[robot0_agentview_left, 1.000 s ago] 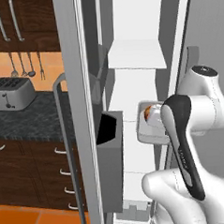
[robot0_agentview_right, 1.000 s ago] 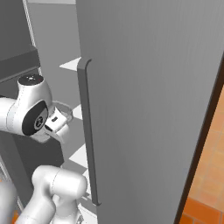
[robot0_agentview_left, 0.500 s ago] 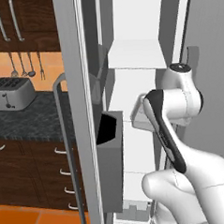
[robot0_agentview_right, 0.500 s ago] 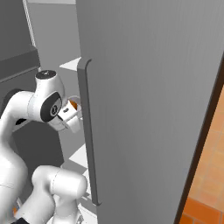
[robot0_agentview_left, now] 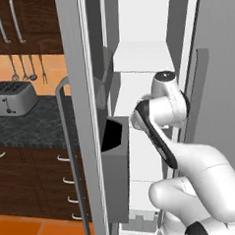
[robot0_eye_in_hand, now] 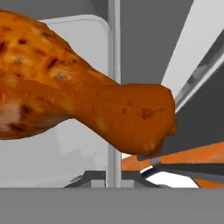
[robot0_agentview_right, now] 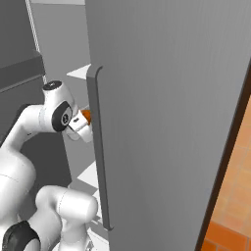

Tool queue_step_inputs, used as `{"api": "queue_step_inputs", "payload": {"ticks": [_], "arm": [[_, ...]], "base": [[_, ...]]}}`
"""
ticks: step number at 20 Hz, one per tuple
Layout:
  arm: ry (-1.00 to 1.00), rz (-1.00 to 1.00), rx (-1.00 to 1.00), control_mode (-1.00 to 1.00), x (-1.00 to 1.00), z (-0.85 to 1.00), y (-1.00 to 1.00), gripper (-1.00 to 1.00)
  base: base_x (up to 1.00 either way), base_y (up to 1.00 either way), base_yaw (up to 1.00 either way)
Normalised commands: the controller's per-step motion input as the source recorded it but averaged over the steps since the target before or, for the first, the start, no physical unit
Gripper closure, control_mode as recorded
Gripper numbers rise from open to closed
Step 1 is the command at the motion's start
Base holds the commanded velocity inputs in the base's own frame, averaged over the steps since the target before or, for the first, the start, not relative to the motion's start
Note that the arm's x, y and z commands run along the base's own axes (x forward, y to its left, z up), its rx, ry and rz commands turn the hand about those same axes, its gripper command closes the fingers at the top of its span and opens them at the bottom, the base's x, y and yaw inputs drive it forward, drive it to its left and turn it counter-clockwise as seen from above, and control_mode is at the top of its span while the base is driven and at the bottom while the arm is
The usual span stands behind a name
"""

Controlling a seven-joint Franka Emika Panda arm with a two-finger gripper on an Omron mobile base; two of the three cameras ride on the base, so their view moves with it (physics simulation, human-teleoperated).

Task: Take the meat container that has the chicken drumstick and place it on the second highest rack of the freezer. Then take the vegetable container that has the onion and sweet potato and place it on the highest rack of the freezer.

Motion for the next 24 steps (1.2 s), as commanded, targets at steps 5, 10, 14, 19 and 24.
{"api": "queue_step_inputs", "payload": {"ticks": [5, 10, 14, 19, 24], "arm": [[0.0, -0.03, 0.0, -1.0, 0.72, -0.07, 0.0, 1.0], [-0.01, 0.0, -0.02, -1.0, 0.51, -0.39, 0.0, 1.0], [-0.04, 0.0, 0.0, -1.0, 0.42, -0.32, 0.0, 1.0], [-0.01, 0.0, 0.0, -1.0, 0.5, -0.26, -0.1, 1.0], [-0.03, 0.0, 0.0, -1.0, 0.54, -0.28, -0.12, 1.0]], "base": [[0.0, 0.0, 0.0], [0.0, 0.0, 0.0], [0.0, 0.0, 0.0], [0.0, 0.0, 0.0], [0.0, 0.0, 0.0]]}}
